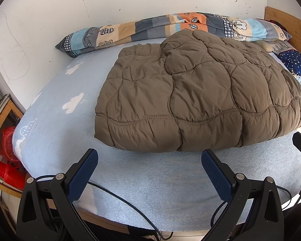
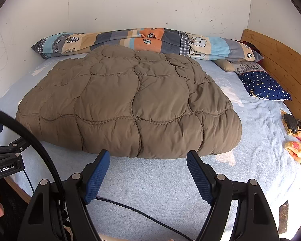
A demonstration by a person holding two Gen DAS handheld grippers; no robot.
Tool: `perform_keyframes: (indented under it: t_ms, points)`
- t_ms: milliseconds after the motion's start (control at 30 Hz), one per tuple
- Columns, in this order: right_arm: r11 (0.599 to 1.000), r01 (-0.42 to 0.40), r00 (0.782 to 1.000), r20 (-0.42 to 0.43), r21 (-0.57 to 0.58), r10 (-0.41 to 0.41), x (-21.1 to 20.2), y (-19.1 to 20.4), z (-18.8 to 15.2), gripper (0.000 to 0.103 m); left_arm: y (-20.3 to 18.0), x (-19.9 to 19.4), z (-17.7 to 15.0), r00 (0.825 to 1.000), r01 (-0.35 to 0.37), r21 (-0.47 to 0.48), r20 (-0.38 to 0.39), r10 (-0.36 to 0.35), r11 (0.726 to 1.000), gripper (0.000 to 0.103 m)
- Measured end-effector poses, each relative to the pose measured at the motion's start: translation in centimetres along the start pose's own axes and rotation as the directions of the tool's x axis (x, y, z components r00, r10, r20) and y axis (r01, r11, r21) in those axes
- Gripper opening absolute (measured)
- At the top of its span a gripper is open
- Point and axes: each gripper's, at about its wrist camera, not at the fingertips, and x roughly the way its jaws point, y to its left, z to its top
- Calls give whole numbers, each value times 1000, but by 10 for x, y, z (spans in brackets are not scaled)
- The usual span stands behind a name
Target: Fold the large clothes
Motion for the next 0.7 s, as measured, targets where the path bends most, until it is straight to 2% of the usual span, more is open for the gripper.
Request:
perform_keyframes:
  t_ms: [700]
  points:
    - [1000,0,1000,1,7,0,-1,-1,0,82,-1,1,0,1000,-2,-1,-4,2,1000,103]
